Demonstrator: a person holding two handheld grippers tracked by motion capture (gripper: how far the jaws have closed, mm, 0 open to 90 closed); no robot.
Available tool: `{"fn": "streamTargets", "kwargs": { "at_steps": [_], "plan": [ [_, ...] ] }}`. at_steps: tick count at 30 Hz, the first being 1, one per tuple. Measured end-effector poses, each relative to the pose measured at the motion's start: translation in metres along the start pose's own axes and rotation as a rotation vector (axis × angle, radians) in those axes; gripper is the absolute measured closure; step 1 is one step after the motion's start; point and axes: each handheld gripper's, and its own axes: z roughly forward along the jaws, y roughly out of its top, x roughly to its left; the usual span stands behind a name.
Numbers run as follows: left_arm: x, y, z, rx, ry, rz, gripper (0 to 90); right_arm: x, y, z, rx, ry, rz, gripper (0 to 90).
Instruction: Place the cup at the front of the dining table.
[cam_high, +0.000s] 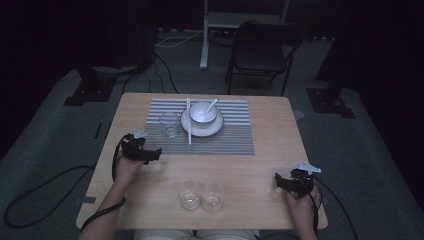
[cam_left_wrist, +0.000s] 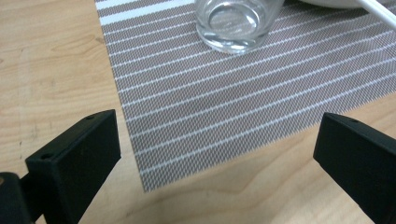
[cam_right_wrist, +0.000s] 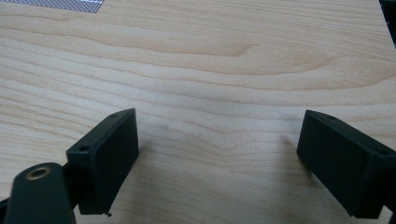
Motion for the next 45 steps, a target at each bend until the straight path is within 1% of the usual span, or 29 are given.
{"fn": "streamTargets", "kwargs": {
  "at_steps": [4, 5, 6, 9, 12, 13, 15, 16, 18, 19, 20, 21, 23, 25, 27, 30, 32, 34, 37, 42, 44, 45],
  "plan": [
    [0.002, -0.006, -0.008, -0.013, -0.004, -0.001, 0.7, 0.000, 0.000, 0.000, 0.000, 0.000, -0.001, 12.1],
    [0.003, -0.008, -0.010, -0.014, 0.012, 0.009, 0.7, 0.000, 0.000, 0.000, 0.000, 0.000, 0.000, 12.1],
    [0.004, -0.009, -0.011, -0.015, 0.010, 0.007, 0.7, 0.000, 0.000, 0.000, 0.000, 0.000, -0.001, 12.1],
    [0.009, -0.016, -0.015, -0.019, 0.005, -0.020, 0.7, 0.000, 0.000, 0.000, 0.000, 0.000, -0.001, 12.1],
    [0.012, -0.024, -0.019, -0.024, 0.003, -0.027, 0.7, 0.000, 0.000, 0.000, 0.000, 0.000, -0.001, 12.1],
    [0.013, -0.027, -0.021, -0.030, 0.009, -0.028, 0.7, 0.000, 0.000, 0.000, 0.000, 0.000, 0.000, 12.1],
    [0.015, -0.033, -0.023, -0.026, 0.007, -0.029, 0.7, 0.000, 0.000, 0.000, 0.000, 0.000, -0.001, 12.1],
    [0.016, -0.036, -0.025, -0.026, 0.013, -0.027, 0.7, 0.000, 0.000, 0.000, 0.000, 0.000, -0.001, 12.1],
    [0.017, -0.041, -0.028, -0.033, 0.012, -0.033, 0.7, 0.000, 0.000, 0.000, 0.000, 0.000, -0.001, 12.1],
    [0.019, -0.043, -0.030, -0.038, 0.015, -0.037, 0.7, 0.000, 0.000, 0.000, 0.000, 0.000, -0.001, 12.1],
    [0.020, -0.046, -0.033, -0.046, 0.004, -0.050, 0.7, 0.000, 0.000, 0.000, 0.000, 0.000, -0.001, 12.1],
    [0.021, -0.048, -0.034, -0.048, 0.003, -0.056, 0.7, 0.000, 0.000, 0.000, 0.000, 0.000, -0.001, 12.1],
    [0.023, -0.052, -0.037, -0.047, 0.004, -0.054, 0.7, 0.000, 0.000, 0.000, 0.000, 0.000, -0.001, 12.1],
    [0.024, -0.056, -0.039, -0.045, 0.015, -0.053, 0.7, 0.000, 0.000, 0.000, 0.000, 0.000, -0.001, 12.1],
    [0.027, -0.061, -0.041, -0.049, 0.001, -0.078, 0.7, 0.000, 0.000, 0.000, 0.000, 0.000, 0.000, 12.1],
    [0.029, -0.066, -0.042, -0.036, 0.002, -0.074, 0.7, 0.000, 0.000, 0.000, 0.000, 0.000, 0.000, 12.1],
    [0.031, -0.070, -0.044, -0.036, 0.003, -0.074, 0.7, 0.000, 0.000, 0.000, 0.000, 0.000, 0.000, 12.1],
    [0.034, -0.073, -0.046, -0.052, -0.011, -0.088, 0.7, 0.000, 0.000, 0.000, 0.000, 0.000, 0.000, 12.1],
    [0.038, -0.077, -0.049, -0.050, -0.007, -0.103, 0.7, 0.000, 0.000, 0.000, 0.000, 0.000, -0.001, 12.1],
    [0.039, -0.085, -0.057, -0.046, 0.006, -0.090, 0.7, 0.000, 0.000, 0.000, 0.000, 0.000, 0.000, 12.1],
    [0.040, -0.089, -0.060, -0.054, 0.000, -0.099, 0.7, 0.000, 0.000, 0.000, 0.000, 0.000, 0.000, 12.1],
    [0.040, -0.091, -0.062, -0.056, 0.004, -0.100, 0.7, 0.000, 0.000, 0.000, 0.000, 0.000, 0.000, 12.1]
  ]
}}
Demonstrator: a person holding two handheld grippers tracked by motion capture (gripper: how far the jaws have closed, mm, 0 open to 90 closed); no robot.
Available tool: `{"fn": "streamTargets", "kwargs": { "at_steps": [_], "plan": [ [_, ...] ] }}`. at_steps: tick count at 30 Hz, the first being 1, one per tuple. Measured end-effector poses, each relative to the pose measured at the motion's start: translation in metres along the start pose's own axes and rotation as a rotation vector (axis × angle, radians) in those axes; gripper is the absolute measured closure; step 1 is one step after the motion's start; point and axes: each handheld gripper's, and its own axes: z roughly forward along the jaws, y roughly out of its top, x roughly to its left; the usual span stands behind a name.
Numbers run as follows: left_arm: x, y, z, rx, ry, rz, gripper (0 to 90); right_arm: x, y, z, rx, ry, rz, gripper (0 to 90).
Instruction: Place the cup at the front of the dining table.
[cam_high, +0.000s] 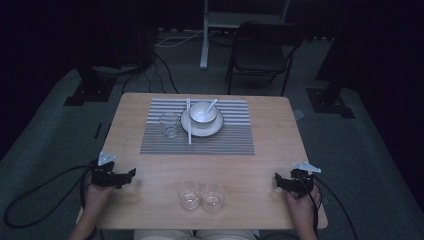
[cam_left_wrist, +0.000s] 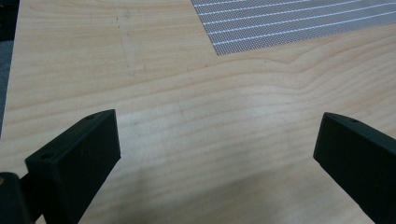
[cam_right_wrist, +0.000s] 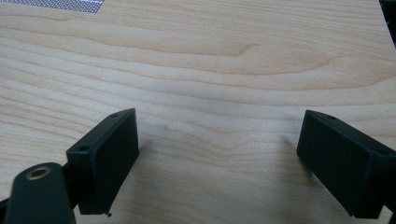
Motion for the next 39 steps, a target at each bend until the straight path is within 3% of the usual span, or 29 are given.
{"fn": "streamTargets", "kwargs": {
  "at_steps": [16, 39],
  "plan": [
    [0.002, -0.026, -0.022, -0.014, -0.005, -0.017, 0.7, 0.000, 0.000, 0.000, 0.001, 0.000, 0.001, 12.1],
    [-0.012, -0.054, -0.048, -0.009, -0.014, 0.020, 0.7, 0.000, 0.000, 0.000, 0.001, 0.000, 0.001, 12.1]
  ]
}}
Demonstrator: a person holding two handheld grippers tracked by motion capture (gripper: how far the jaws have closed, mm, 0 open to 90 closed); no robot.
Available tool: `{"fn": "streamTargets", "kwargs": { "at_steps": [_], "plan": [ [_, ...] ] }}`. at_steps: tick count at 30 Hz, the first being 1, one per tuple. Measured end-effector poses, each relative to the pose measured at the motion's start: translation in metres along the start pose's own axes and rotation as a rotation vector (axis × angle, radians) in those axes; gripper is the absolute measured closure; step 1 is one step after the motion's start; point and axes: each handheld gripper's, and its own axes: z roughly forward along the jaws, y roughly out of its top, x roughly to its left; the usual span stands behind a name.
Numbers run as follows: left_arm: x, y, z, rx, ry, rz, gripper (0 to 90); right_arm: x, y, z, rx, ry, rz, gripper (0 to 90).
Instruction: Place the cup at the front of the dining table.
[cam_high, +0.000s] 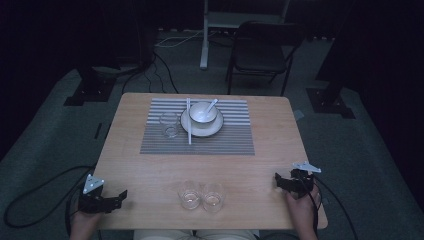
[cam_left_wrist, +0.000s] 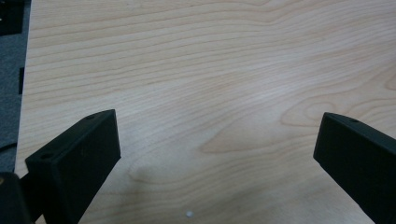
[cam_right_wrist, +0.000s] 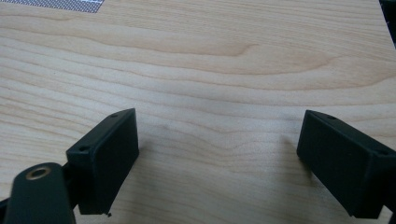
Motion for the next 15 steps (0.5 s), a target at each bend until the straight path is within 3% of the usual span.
{"fn": "streamTargets", "kwargs": {
  "at_steps": [8, 11, 15],
  "plan": [
    [-0.003, -0.012, -0.010, -0.006, -0.035, 0.019, 0.7, 0.000, 0.000, 0.000, 0.000, 0.000, 0.000, 12.1],
    [-0.003, -0.019, -0.018, -0.002, -0.014, 0.043, 0.7, 0.000, 0.000, 0.000, 0.000, 0.000, 0.000, 12.1],
    [-0.001, -0.027, -0.025, -0.002, -0.010, 0.027, 0.7, 0.000, 0.000, 0.000, 0.000, 0.000, 0.000, 12.1]
  ]
}}
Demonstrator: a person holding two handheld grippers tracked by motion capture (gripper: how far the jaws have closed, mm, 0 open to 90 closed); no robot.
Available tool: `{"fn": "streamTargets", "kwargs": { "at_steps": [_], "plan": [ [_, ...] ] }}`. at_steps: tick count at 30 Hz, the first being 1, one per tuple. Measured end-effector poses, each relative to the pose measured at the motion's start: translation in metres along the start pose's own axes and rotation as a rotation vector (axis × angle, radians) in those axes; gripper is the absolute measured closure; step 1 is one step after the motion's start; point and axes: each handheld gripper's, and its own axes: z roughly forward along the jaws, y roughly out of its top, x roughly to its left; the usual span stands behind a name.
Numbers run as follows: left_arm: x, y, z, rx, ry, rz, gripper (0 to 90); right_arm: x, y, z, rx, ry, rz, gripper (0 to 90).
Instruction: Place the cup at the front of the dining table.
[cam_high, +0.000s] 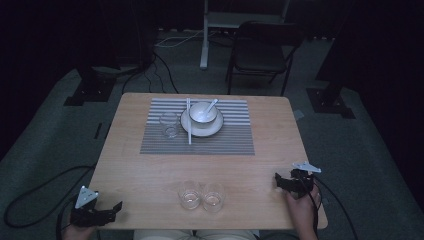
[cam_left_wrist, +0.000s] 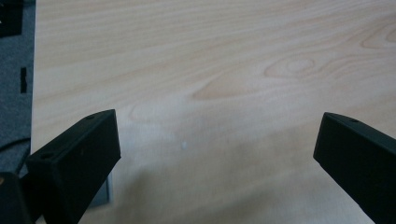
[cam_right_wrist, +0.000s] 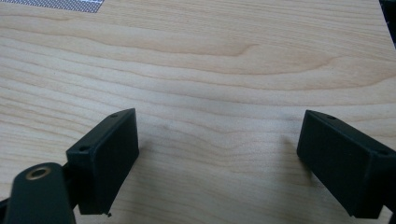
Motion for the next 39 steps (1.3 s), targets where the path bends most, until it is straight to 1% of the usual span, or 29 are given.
{"fn": "streamTargets", "kwargs": {
  "at_steps": [2, 4, 8, 9, 11, 12, 14, 16, 17, 19, 22, 24, 26, 28, 31, 33, 37, 38, 39],
  "plan": [
    [0.001, -0.005, -0.003, 0.003, -0.011, -0.002, 0.7, 0.000, 0.000, 0.000, 0.000, 0.000, 0.000, 12.1],
    [0.002, -0.009, -0.004, 0.015, -0.012, 0.000, 0.7, 0.000, 0.000, 0.000, 0.000, 0.000, 0.000, 12.1],
    [0.003, -0.014, -0.007, 0.012, -0.012, -0.004, 0.7, 0.000, 0.000, 0.000, 0.000, 0.000, 0.000, 12.1],
    [0.003, -0.017, -0.010, 0.011, 0.014, 0.002, 0.7, 0.000, 0.000, 0.000, 0.000, 0.000, 0.000, 12.1],
    [0.003, -0.020, -0.013, 0.018, 0.036, 0.017, 0.7, 0.000, 0.000, 0.000, 0.000, 0.000, 0.000, 12.1],
    [0.003, -0.022, -0.013, 0.019, 0.039, 0.023, 0.7, 0.000, 0.000, 0.000, 0.000, 0.000, 0.000, 12.1],
    [0.004, -0.026, -0.015, 0.021, 0.029, 0.032, 0.7, 0.000, 0.000, 0.000, 0.000, 0.000, 0.000, 12.1],
    [0.004, -0.030, -0.017, 0.023, 0.030, 0.043, 0.7, 0.000, 0.000, 0.000, 0.000, 0.000, 0.000, 12.1],
    [0.005, -0.031, -0.019, 0.017, 0.031, 0.050, 0.7, 0.000, 0.000, 0.000, 0.000, 0.000, 0.001, 12.1],
    [0.006, -0.034, -0.021, 0.015, 0.031, 0.047, 0.7, 0.000, 0.000, 0.000, 0.000, 0.000, 0.001, 12.1],
    [0.006, -0.038, -0.024, 0.019, 0.049, 0.047, 0.7, 0.000, 0.000, 0.000, 0.000, 0.000, 0.000, 12.1],
    [0.007, -0.040, -0.027, 0.018, 0.054, 0.039, 0.7, 0.000, 0.000, 0.000, 0.000, 0.000, 0.000, 12.1],
    [0.007, -0.043, -0.029, 0.029, 0.070, 0.038, 0.7, 0.000, 0.000, 0.000, 0.000, 0.000, 0.000, 12.1],
    [0.007, -0.046, -0.031, 0.038, 0.098, 0.043, 0.7, 0.000, 0.000, 0.000, 0.000, 0.000, 0.000, 12.1],
    [0.006, -0.049, -0.032, 0.034, 0.096, 0.032, 0.7, 0.000, 0.000, 0.000, 0.000, 0.000, 0.000, 12.1],
    [0.005, -0.050, -0.033, 0.035, 0.107, 0.035, 0.7, 0.000, 0.000, 0.000, 0.000, 0.000, 0.000, 12.1],
    [0.005, -0.051, -0.036, 0.033, 0.130, 0.018, 0.7, 0.000, 0.000, 0.000, 0.000, 0.000, 0.000, 12.1],
    [0.006, -0.052, -0.036, 0.041, 0.131, 0.010, 0.7, 0.000, 0.000, 0.000, 0.000, 0.000, 0.001, 12.1],
    [0.007, -0.053, -0.036, 0.038, 0.126, -0.002, 0.7, 0.000, 0.000, 0.000, 0.000, 0.000, 0.001, 12.1]
  ]
}}
